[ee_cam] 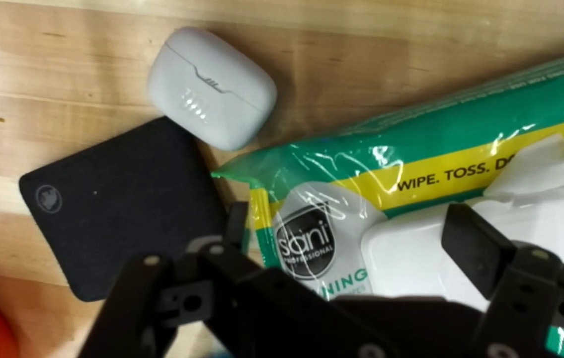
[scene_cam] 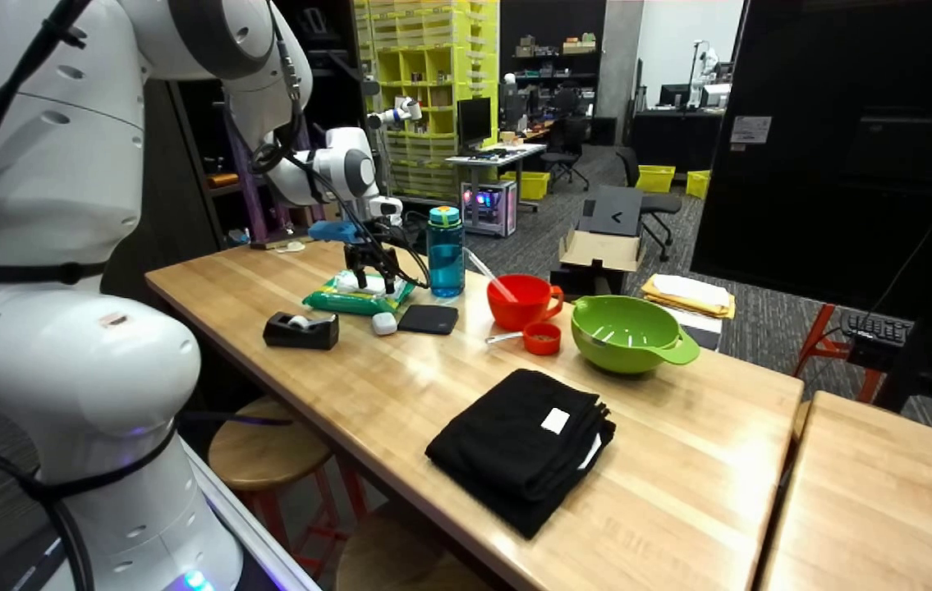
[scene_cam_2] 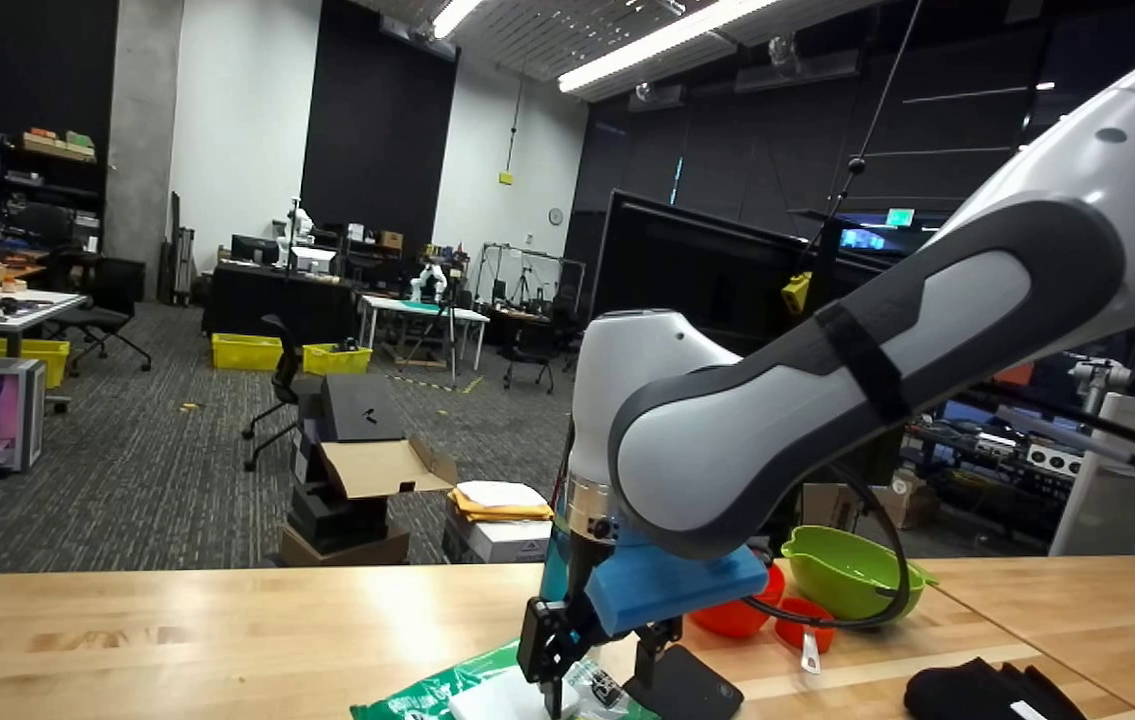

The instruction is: Close the pack of wipes

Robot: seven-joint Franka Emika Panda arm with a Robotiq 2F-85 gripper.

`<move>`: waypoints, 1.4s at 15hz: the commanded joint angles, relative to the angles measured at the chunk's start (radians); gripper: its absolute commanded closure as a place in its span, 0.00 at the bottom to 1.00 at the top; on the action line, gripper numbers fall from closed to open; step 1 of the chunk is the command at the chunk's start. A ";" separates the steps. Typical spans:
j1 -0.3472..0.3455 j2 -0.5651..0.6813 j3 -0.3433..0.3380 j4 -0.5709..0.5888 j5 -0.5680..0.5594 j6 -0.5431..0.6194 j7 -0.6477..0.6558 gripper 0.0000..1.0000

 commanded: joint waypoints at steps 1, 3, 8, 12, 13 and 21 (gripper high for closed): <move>0.008 0.012 -0.009 -0.002 0.014 0.018 -0.022 0.00; 0.009 0.012 -0.009 0.001 0.015 0.017 -0.023 0.00; 0.014 -0.002 -0.006 0.010 0.014 0.004 -0.025 0.00; 0.024 -0.022 -0.004 0.019 0.016 -0.024 -0.013 0.00; 0.027 -0.026 -0.003 0.022 0.015 -0.026 -0.010 0.00; 0.042 -0.076 0.008 0.023 0.022 -0.065 0.024 0.00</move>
